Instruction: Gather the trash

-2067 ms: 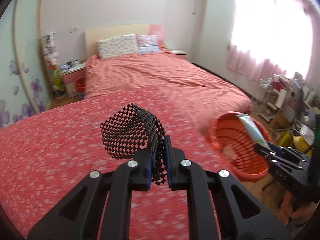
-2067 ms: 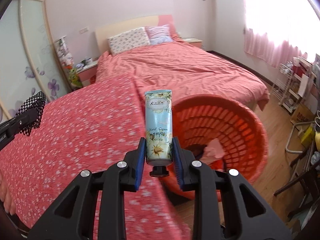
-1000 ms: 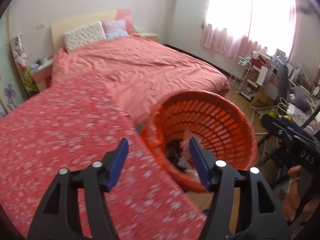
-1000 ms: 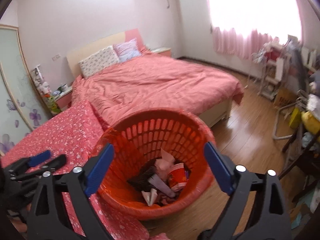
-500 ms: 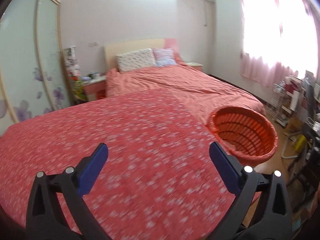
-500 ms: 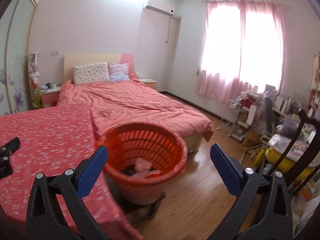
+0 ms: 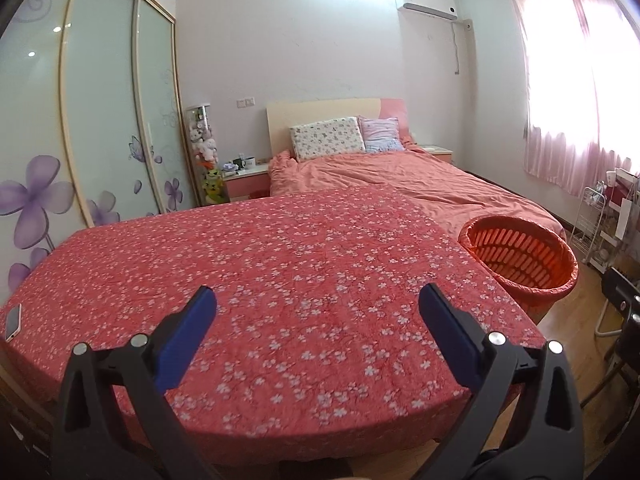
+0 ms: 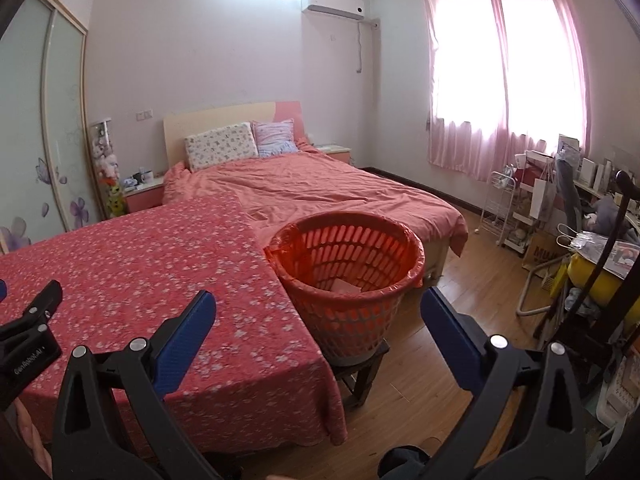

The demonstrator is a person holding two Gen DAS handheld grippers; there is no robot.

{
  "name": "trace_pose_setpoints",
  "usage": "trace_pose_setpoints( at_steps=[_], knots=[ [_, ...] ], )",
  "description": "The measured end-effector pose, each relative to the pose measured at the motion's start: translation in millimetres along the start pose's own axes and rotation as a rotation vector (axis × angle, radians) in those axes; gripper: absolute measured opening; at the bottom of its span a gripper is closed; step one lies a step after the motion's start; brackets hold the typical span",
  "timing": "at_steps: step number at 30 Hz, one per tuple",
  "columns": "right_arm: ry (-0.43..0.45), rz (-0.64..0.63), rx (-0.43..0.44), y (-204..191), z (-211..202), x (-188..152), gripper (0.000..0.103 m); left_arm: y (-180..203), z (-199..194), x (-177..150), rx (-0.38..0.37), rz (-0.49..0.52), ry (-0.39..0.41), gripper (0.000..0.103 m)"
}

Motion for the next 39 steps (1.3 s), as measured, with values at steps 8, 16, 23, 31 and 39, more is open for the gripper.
trace_pose_setpoints(
  at_steps=[8,16,23,31,39],
  knots=[
    [0.011,0.004,-0.073,-1,-13,-2,0.101,-4,-7,-7,0.001,-0.033,-0.035,0.099],
    [0.009,0.015,-0.129,7,-24,-3,0.101,-5,-15,-12,-0.024,-0.081,-0.054,0.099],
    [-0.084,0.020,-0.106,4,-13,-19,0.101,0,-18,-15,-0.027,-0.065,-0.064,0.099],
    [-0.072,0.003,-0.112,0,-19,-18,0.101,0,-20,-13,-0.012,-0.059,-0.057,0.099],
    [-0.071,-0.001,-0.097,-3,-22,-17,0.101,0,-24,-9,-0.027,-0.072,-0.057,0.099]
  ],
)
Point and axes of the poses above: each gripper's, at about its wrist camera, not at the fingertips, and z roughly the way its jaws point, y to its right, x to its top, the point moved 10 cm from there along z, roughly the way its jaws point, and after that the axes turned 2 degrees about -z, right-handed, at the moved point
